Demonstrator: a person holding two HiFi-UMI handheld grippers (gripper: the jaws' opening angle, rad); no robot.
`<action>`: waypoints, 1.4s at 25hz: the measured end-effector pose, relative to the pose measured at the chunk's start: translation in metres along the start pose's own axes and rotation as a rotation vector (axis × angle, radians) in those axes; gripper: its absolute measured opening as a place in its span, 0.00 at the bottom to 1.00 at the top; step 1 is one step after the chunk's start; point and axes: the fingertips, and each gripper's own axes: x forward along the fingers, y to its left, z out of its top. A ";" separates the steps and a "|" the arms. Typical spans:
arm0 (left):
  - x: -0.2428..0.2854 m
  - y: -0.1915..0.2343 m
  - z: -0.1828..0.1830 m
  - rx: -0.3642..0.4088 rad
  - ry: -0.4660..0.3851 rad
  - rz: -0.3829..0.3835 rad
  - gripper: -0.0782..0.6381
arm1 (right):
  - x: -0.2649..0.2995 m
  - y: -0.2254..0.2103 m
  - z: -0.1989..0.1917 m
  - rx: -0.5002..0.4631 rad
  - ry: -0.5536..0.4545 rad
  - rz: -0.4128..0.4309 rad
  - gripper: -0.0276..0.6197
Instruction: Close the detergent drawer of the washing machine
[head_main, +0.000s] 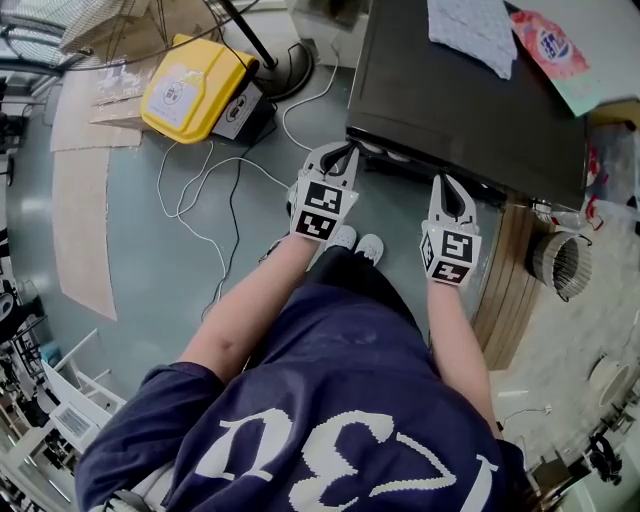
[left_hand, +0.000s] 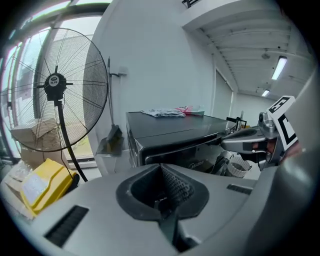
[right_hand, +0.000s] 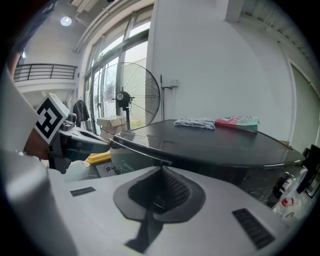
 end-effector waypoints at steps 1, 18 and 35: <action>0.001 0.000 0.001 -0.005 -0.003 0.002 0.14 | 0.000 -0.001 0.000 0.000 0.003 -0.003 0.07; 0.010 0.003 0.005 -0.054 -0.021 0.041 0.13 | 0.009 -0.007 0.001 0.009 -0.003 -0.023 0.07; 0.021 0.009 0.009 -0.095 -0.039 0.053 0.13 | 0.021 -0.011 0.003 0.014 -0.009 -0.023 0.07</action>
